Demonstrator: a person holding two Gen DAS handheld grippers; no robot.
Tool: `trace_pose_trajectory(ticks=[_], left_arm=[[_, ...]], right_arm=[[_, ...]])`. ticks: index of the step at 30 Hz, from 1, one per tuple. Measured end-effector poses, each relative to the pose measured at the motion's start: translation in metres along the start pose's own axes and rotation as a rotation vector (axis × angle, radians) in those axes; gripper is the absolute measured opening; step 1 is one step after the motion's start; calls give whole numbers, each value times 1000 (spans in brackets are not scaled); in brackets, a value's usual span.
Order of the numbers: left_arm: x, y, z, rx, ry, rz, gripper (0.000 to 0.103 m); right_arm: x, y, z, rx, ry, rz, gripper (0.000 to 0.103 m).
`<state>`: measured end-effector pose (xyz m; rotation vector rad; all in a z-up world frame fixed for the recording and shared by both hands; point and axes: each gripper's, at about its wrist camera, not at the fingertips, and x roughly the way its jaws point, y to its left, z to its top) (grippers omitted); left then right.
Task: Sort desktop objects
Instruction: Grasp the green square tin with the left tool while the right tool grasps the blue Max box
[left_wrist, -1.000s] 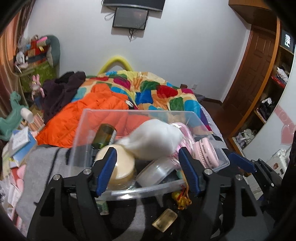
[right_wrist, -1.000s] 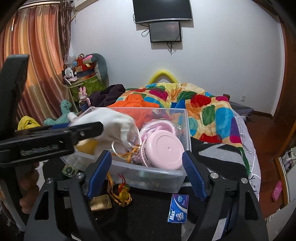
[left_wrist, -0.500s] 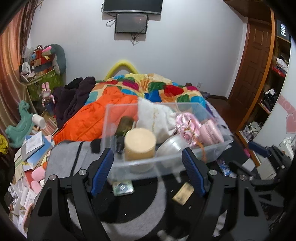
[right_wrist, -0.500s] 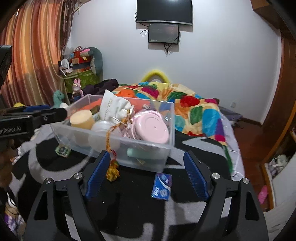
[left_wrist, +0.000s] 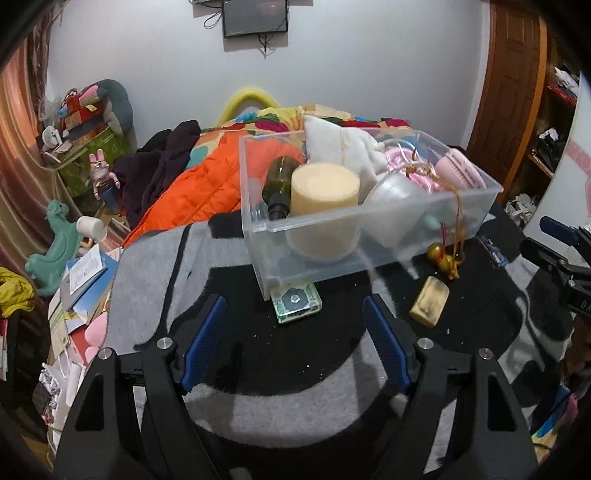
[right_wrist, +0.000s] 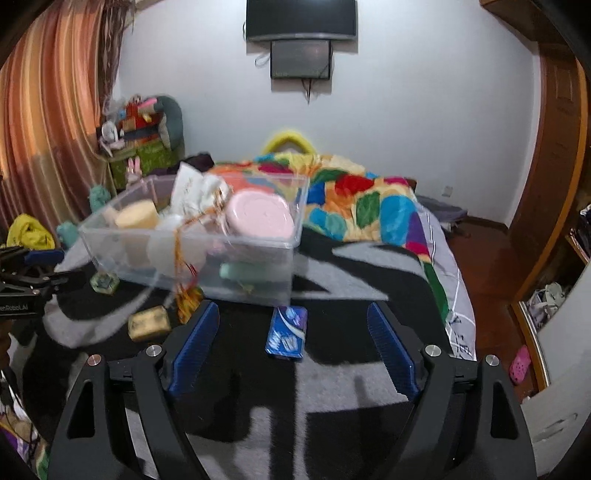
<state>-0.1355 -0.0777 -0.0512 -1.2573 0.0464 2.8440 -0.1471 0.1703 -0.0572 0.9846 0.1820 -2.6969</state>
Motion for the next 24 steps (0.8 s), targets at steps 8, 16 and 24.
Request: trace_pose_trajectory(ticks=[8,16,24], left_arm=[[25,1,1,-22,79,-14,76],[55,9,5,-87,168,-63,76],[55,0,3,-53,126,4,58]], right_arm=[[18,-7,-7,-31,106,-20,80],[31,5,-5,-67,137,24,78],[45,5,-8,-24,207,100,72]])
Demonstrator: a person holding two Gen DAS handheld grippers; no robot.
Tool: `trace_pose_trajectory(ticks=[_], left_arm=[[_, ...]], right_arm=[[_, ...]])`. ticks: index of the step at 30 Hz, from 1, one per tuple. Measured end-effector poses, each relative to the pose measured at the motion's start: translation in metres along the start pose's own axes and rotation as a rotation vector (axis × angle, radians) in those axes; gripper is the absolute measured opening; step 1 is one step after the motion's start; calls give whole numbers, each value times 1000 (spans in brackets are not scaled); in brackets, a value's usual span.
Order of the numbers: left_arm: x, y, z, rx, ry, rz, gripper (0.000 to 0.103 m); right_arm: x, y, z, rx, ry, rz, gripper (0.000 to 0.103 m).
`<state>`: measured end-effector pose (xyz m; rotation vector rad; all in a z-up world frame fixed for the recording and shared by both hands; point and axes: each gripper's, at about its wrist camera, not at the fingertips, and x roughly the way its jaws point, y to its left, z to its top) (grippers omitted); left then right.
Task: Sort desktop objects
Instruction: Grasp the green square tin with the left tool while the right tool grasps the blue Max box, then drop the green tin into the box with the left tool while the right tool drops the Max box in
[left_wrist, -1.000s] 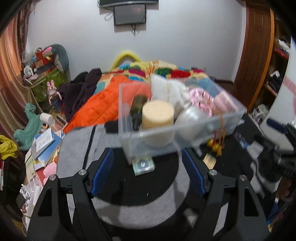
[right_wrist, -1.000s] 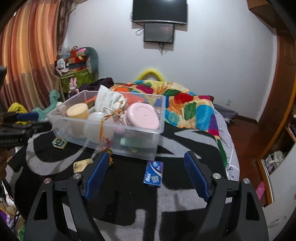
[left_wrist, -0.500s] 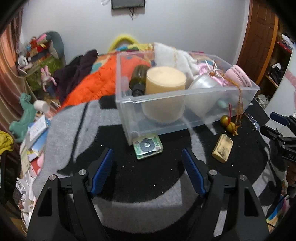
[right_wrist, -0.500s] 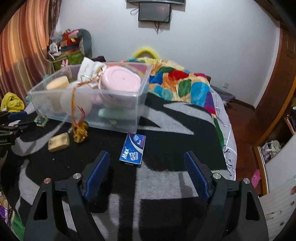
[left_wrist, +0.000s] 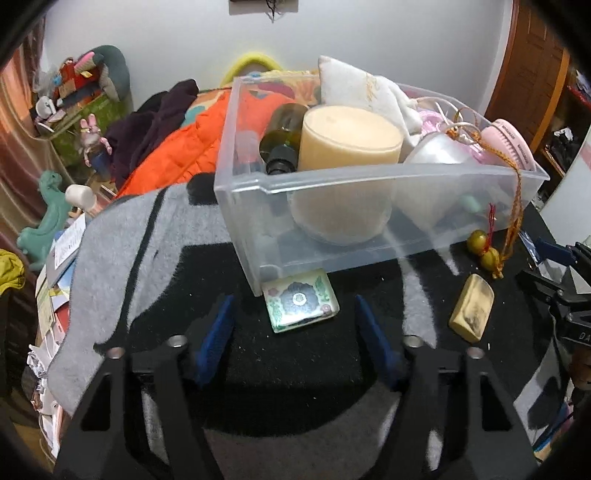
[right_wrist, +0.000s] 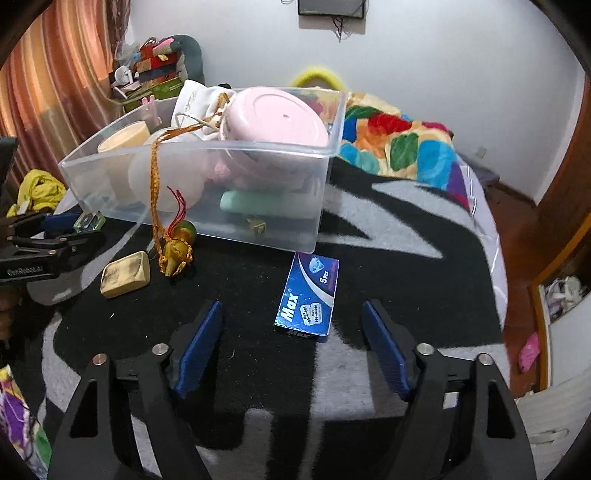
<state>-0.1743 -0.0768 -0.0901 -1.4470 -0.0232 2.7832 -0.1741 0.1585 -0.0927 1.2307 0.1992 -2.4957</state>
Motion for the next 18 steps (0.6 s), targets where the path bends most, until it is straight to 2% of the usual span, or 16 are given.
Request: trace_pose_trajectory(ticks=[2,5,7,9,11,18], left_arm=[[0,2,1,-15,-11,2,48],[-2,7,1,-36,-20,-22,42],[-4,7,-1,-37,-27,-28,40],[-6,6,-3,-29,-34,-34,34],[-10,5,-6,-15,-48,-17,34],[-28,5,-15,-10,-88,-32,33]], right_arm=[[0,-1,0,7,1,6,66],[0,0,0,2,1,13,51],[-2,1,1,-6,-5,13,35],[-4,4,1,-9,-11,11,28],[-6,5,0,-9,-13,10,26],[-22,5,-6,-11,-48,47,25]])
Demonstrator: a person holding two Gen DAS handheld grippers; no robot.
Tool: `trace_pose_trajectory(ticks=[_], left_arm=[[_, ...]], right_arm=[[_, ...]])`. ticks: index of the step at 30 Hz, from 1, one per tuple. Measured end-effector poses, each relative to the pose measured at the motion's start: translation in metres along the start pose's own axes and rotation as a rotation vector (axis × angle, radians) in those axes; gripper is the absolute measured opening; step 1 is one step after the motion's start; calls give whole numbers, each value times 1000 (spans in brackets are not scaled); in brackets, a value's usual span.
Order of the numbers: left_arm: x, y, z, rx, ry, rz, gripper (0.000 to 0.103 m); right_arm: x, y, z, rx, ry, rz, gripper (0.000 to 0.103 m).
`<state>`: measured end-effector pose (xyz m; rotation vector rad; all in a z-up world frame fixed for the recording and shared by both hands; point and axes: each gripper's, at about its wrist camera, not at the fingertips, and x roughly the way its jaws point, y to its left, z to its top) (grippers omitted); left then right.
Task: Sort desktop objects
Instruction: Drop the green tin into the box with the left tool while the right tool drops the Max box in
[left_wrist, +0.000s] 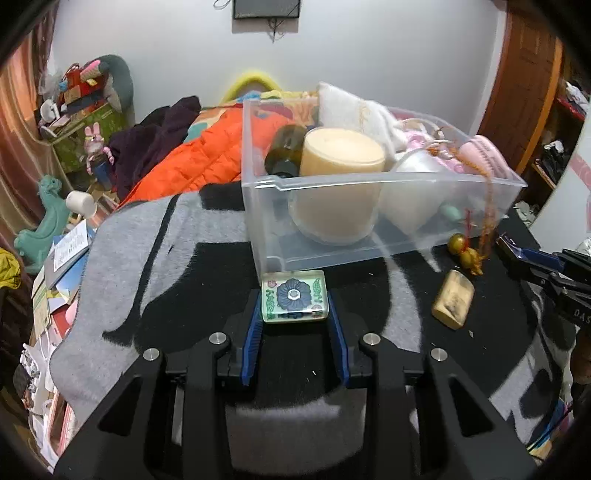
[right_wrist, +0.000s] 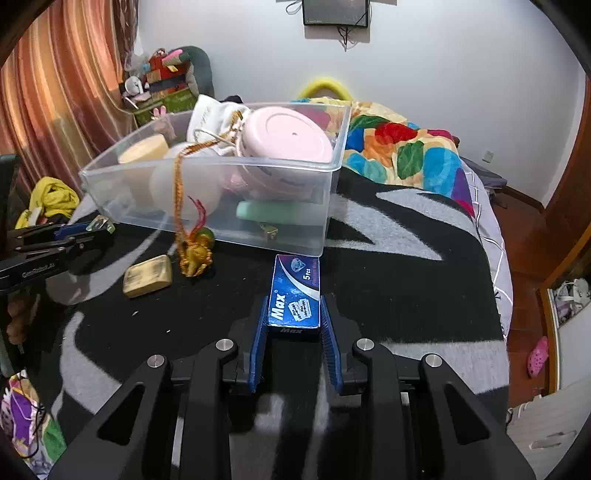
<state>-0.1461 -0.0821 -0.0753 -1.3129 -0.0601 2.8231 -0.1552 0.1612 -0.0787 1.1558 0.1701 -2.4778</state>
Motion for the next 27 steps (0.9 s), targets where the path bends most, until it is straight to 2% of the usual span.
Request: trace_pose_trajectory(ticks=[8,13,17,20,27], left_arm=[[-31,-16,-5,54,-78,6,33],[-48,-16,10,38,-138,-15,33],[-55,-12,26,6,-178,-23,33],[-53,-8,35,-19,-191,-24,33],[-39,9,52,-62,-181,-24,33]], right_arm=[[-27,4,1,3,-67,58,25],[-41,12,13,9,-119,110,25],[-43,15,36,37,-169,147,25],[-38,20,51,45,-183,171,25],[-26,24,65,73,-203,165,25]])
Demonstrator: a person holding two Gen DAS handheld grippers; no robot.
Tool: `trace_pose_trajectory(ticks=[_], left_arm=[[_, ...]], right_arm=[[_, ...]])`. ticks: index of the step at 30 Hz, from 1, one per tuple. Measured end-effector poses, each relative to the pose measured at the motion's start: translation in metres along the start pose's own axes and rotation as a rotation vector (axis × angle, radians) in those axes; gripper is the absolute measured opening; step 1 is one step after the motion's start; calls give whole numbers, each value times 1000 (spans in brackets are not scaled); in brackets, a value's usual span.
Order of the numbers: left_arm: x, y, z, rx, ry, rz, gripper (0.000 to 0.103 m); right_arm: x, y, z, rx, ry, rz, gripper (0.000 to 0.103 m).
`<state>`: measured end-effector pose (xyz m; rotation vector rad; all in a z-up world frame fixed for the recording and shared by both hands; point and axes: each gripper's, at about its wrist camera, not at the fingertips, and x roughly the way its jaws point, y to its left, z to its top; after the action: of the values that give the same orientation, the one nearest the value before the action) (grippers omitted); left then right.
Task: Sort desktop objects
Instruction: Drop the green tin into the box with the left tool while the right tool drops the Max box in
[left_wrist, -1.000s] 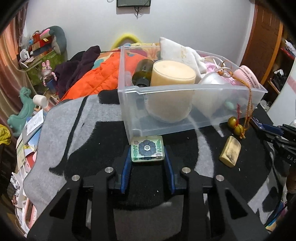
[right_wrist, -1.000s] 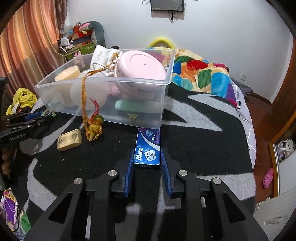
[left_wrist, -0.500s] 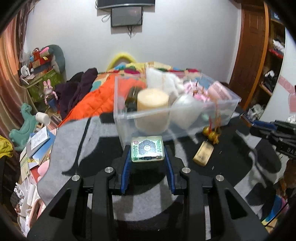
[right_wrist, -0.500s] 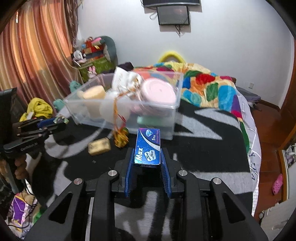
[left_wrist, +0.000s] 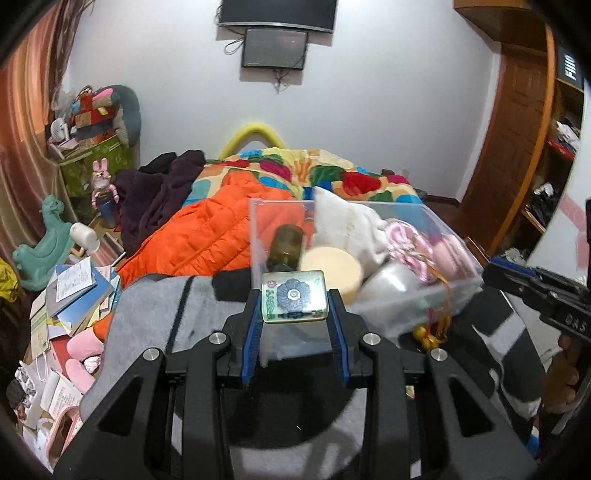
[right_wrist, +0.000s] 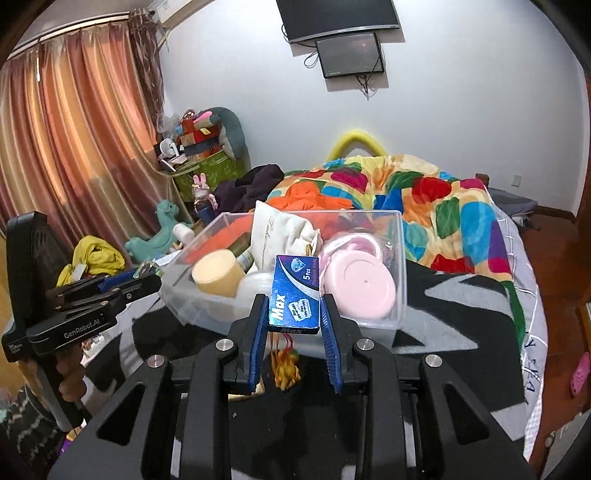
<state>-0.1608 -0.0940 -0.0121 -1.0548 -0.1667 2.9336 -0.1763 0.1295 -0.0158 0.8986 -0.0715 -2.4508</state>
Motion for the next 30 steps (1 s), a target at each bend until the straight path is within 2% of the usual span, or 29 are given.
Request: trace_pose_trajectory(ticks=[3,6,12,15,19,30], left_arm=[[9,6,3,-18,23,-15,33],[13,5,4,-8,14,-7,33],[19,-1,5,12,1,-3,33],[23,-3,4,19,21,-45,33],[27,-7,-1,47,-3,-5,33],[20,-12,-3,64,-13,0,35]], right_arm=[[7,3,1,-14,8,-29,25],[14,6,2,-38,13,-65,25],[23,7,5,-54,20,-81,25],[26,9,5,-63,25,-96,25],[23,7,4,-68,33,-92,26],[12,10,-6,-90,36,-89,26]])
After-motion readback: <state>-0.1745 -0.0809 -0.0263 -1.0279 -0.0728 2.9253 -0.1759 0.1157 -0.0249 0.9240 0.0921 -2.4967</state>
